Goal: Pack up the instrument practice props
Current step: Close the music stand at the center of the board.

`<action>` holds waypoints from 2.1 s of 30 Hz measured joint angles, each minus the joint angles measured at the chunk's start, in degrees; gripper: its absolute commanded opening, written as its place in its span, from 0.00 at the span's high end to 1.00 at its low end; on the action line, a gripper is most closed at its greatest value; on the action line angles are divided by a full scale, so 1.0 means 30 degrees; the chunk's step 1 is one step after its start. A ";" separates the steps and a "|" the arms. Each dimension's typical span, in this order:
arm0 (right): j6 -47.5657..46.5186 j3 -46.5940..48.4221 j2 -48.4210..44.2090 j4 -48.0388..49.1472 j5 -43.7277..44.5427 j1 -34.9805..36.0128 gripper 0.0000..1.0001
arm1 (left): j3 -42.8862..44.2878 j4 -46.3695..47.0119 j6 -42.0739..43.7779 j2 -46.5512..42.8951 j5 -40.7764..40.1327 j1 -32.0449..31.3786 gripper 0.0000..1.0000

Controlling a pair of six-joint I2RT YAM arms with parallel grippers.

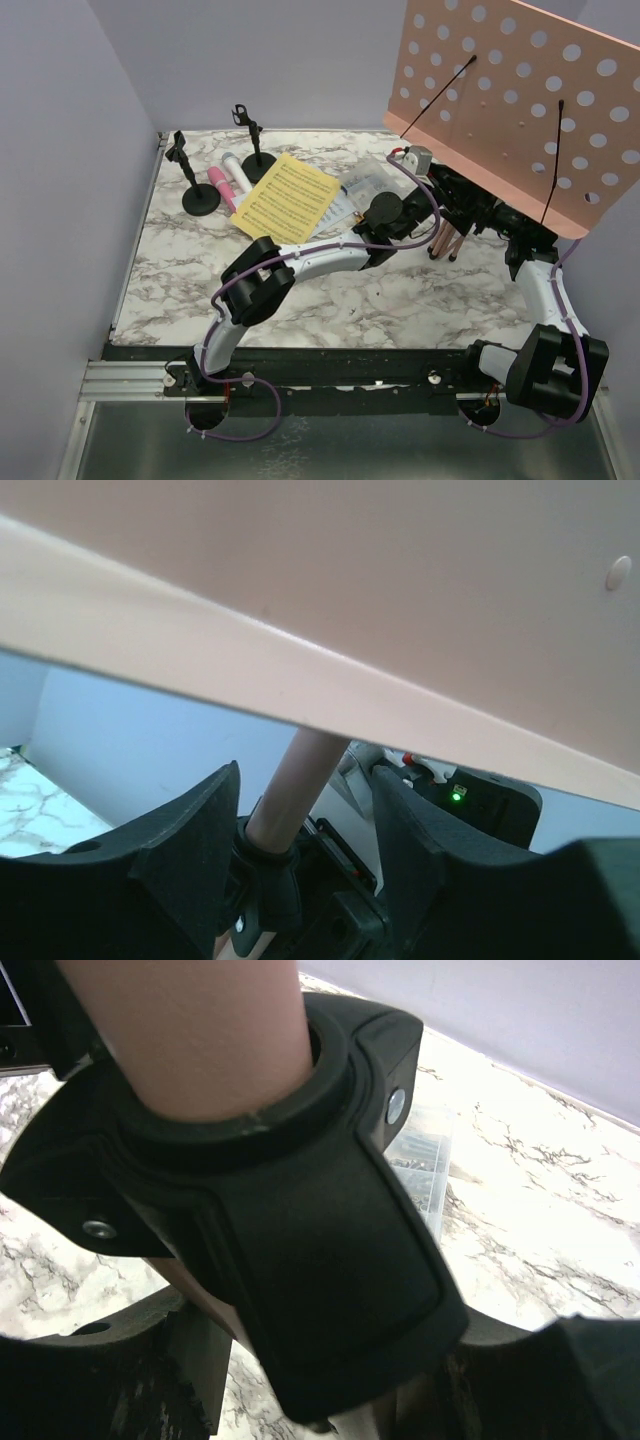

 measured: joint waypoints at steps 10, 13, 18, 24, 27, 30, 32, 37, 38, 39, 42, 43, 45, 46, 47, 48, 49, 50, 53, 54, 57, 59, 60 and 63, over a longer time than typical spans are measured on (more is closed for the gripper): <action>-0.0124 0.0007 -0.0073 -0.0153 0.0015 0.0000 0.55 | 0.0823 -0.0976 0.0991 0.0095 -0.1406 -0.0525 0.53; -0.0168 0.0022 -0.0095 -0.0226 0.0007 0.0000 0.55 | 0.1188 -0.1253 0.1209 0.0248 -0.1617 -0.0568 0.53; -0.0189 0.0036 -0.0117 -0.0321 0.0029 0.0000 0.55 | 0.1537 -0.1523 0.1428 0.0408 -0.1887 -0.0634 0.62; -0.0189 0.0066 -0.0117 -0.0379 0.0175 -0.0007 0.55 | 0.1858 -0.1690 0.1756 0.0561 -0.2280 -0.0648 0.63; -0.0153 0.0073 -0.0117 -0.0379 0.0284 -0.0022 0.55 | 0.2084 -0.1690 0.1902 0.0721 -0.2339 -0.0648 0.62; -0.0153 0.0087 -0.0117 -0.0386 0.0350 -0.0029 0.55 | 0.2222 -0.1734 0.1982 0.0809 -0.2368 -0.0648 0.60; -0.0160 0.0087 -0.0117 -0.0386 0.0379 -0.0029 0.55 | 0.2302 -0.1683 0.2025 0.0882 -0.2375 -0.0648 0.59; -0.0248 0.0087 -0.0117 -0.0401 0.0379 -0.0029 0.55 | 0.2659 -0.1676 0.2390 0.1049 -0.2339 -0.0648 0.67; -0.0262 0.0087 -0.0117 -0.0401 0.0379 -0.0029 0.54 | 0.2696 -0.1683 0.2448 0.1071 -0.2331 -0.0648 0.73; -0.0306 0.0095 -0.0117 -0.0408 0.0386 -0.0036 0.54 | 0.2761 -0.1712 0.2565 0.1107 -0.2310 -0.0648 0.79; -0.0364 0.0095 -0.0117 -0.0415 0.0444 -0.0044 0.54 | 0.2841 -0.1763 0.3701 0.1122 -0.1851 -0.0619 0.92; -0.0379 0.0102 -0.0117 -0.0423 0.0444 -0.0044 0.54 | 0.2863 -0.1770 0.3716 0.1129 -0.1814 -0.0612 0.95; -0.0401 0.0102 -0.0117 -0.0430 0.0444 -0.0044 0.53 | 0.2863 -0.1763 0.3905 0.1129 -0.1683 -0.0590 1.00; -0.0401 0.0102 -0.0117 -0.0437 0.0444 -0.0044 0.52 | 0.2863 -0.1763 0.3978 0.1129 -0.1639 -0.0590 1.00; -0.0401 0.0102 -0.0117 -0.0437 0.0444 -0.0044 0.51 | 0.2863 -0.1756 0.4044 0.1129 -0.1581 -0.0590 1.00; -0.0401 0.0102 -0.0117 -0.0437 0.0444 -0.0044 0.48 | 0.2863 -0.1756 0.4102 0.1129 -0.1523 -0.0576 1.00; -0.0393 0.0102 -0.0117 -0.0437 0.0444 -0.0044 0.45 | 0.2863 -0.1749 0.4182 0.1129 -0.1443 -0.0561 1.00; -0.0393 0.0109 -0.0117 -0.0444 0.0444 -0.0044 0.41 | 0.2863 -0.1749 0.4255 0.1129 -0.1392 -0.0554 1.00; -0.0044 0.0146 -0.0117 -0.0882 0.0408 -0.0036 0.29 | 0.2863 -0.1741 0.4444 0.1129 -0.1290 -0.0554 1.00; 0.0036 0.0146 -0.0109 -0.1137 0.0379 -0.0015 0.25 | 0.2863 -0.1749 0.4524 0.1122 -0.1180 -0.0561 1.00; 0.0328 0.0146 -0.0109 -0.1727 0.0284 0.0000 0.15 | 0.2812 -0.1734 0.4670 0.1107 -0.0903 -0.0561 1.00; 0.0437 0.0146 -0.0109 -0.1989 0.0226 0.0000 0.10 | 0.2688 -0.1705 0.4779 0.1027 -0.0780 -0.0576 1.00; 0.0503 0.0146 -0.0109 -0.2091 0.0182 0.0000 0.09 | 0.2601 -0.1705 0.4881 0.0962 -0.0692 -0.0576 1.00; 0.0634 0.0146 -0.0117 -0.2295 0.0095 0.0015 0.06 | 0.2412 -0.1749 0.5042 0.0794 -0.0525 -0.0561 1.00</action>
